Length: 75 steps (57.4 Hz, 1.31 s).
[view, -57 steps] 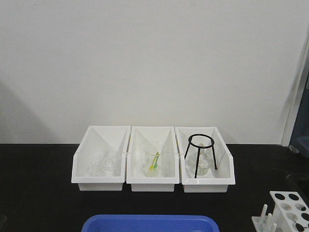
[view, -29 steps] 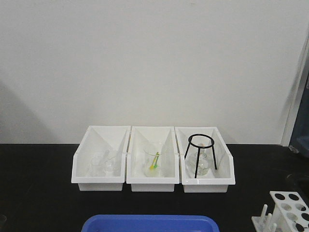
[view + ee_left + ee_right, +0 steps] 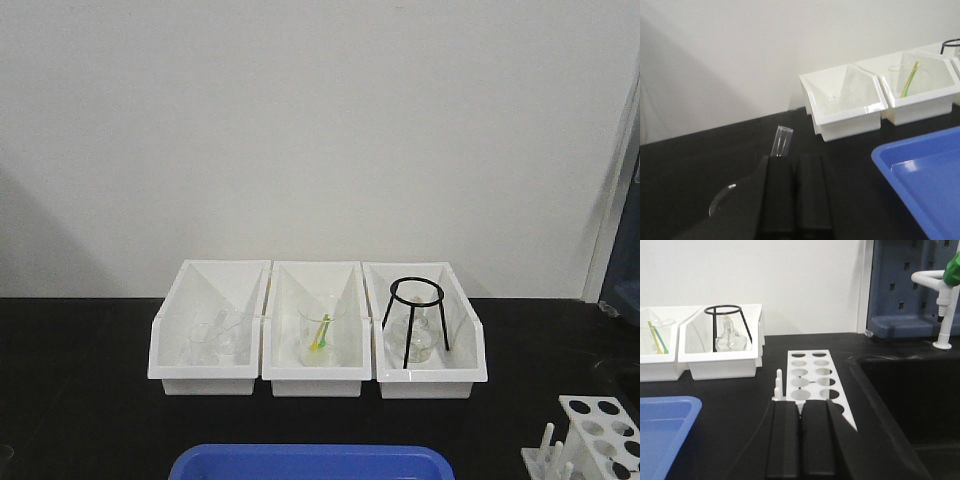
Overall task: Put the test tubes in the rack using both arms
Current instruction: 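Move the left gripper down around the glass tube in the beaker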
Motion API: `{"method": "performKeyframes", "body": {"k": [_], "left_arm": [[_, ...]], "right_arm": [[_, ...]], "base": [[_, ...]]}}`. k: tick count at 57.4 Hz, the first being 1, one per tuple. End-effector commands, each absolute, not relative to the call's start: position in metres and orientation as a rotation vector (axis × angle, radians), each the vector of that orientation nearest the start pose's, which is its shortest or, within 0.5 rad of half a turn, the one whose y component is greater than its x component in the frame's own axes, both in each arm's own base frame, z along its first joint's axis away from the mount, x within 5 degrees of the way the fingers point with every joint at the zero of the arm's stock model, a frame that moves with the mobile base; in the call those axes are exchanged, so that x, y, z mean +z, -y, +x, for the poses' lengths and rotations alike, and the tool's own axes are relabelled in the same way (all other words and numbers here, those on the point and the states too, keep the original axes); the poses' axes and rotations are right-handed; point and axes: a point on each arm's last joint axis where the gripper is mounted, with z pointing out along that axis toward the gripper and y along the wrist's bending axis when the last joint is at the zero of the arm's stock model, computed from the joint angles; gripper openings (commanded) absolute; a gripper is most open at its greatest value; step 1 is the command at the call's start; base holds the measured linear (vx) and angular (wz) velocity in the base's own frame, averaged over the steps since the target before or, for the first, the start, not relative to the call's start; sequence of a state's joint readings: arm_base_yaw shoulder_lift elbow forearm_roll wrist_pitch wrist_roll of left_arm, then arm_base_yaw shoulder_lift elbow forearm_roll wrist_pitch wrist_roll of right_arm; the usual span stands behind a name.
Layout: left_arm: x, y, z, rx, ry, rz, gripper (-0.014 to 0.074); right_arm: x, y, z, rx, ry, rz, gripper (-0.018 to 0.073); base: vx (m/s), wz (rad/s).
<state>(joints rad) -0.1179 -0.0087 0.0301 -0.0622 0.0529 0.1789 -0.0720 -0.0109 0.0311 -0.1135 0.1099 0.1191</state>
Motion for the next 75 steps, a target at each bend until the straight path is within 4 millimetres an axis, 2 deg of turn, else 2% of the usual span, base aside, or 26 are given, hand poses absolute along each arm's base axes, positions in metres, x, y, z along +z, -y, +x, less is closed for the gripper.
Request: {"method": "performKeyframes", "body": {"k": [1, 8, 15, 24, 28, 33, 39, 46, 55, 67, 75], "left_arm": [[0.207, 0.006, 0.056, -0.008, -1.394, 0.143, -0.0015], [0.219, 0.005, 0.054, -0.126, -1.328, 0.029, -0.0015], [0.242, 0.004, 0.049, -0.170, -1.264, -0.004, -0.0015], [0.301, 0.004, 0.046, -0.111, -1.176, 0.037, -0.0015], [0.329, 0.004, 0.053, -0.078, -1.170, 0.059, -0.0015], [0.367, 0.007, 0.071, -0.069, -1.189, 0.068, -0.0015], [0.389, 0.011, 0.108, -0.065, -1.262, 0.075, -0.0015], [0.399, 0.015, 0.142, -0.065, -1.326, 0.078, -0.0015], [0.396, 0.018, 0.169, -0.048, -1.381, 0.093, -0.0010], [0.387, 0.019, 0.181, 0.007, -1.435, 0.148, 0.0062], [0.387, 0.019, 0.181, 0.031, -1.437, 0.170, 0.0190]], "right_arm": [[0.206, 0.003, 0.056, -0.065, -1.446, 0.036, -0.0008], [0.224, 0.002, 0.053, -0.055, -1.290, 0.018, -0.0008], [0.259, 0.001, 0.044, -0.057, -1.183, 0.014, -0.0008], [0.321, 0.001, 0.041, -0.089, -1.130, -0.001, -0.0008], [0.347, 0.002, 0.048, -0.115, -1.125, -0.017, -0.0008], [0.377, 0.002, 0.062, -0.123, -1.125, -0.024, -0.0008], [0.399, 0.004, 0.091, -0.121, -1.163, -0.026, -0.0008], [0.403, 0.006, 0.126, -0.105, -1.218, -0.024, -0.0008], [0.393, 0.008, 0.151, -0.076, -1.289, -0.007, -0.0006], [0.386, 0.009, 0.157, -0.071, -1.343, 0.002, 0.0032], [0.384, 0.009, 0.157, -0.074, -1.369, 0.004, 0.0136]], "base": [[0.00, 0.00], [0.00, 0.00], [0.00, 0.00], [0.00, 0.00], [0.00, -0.01], [0.00, 0.00], [0.00, 0.00], [0.00, 0.00], [0.00, 0.00], [0.00, 0.00], [0.00, 0.00]]}}
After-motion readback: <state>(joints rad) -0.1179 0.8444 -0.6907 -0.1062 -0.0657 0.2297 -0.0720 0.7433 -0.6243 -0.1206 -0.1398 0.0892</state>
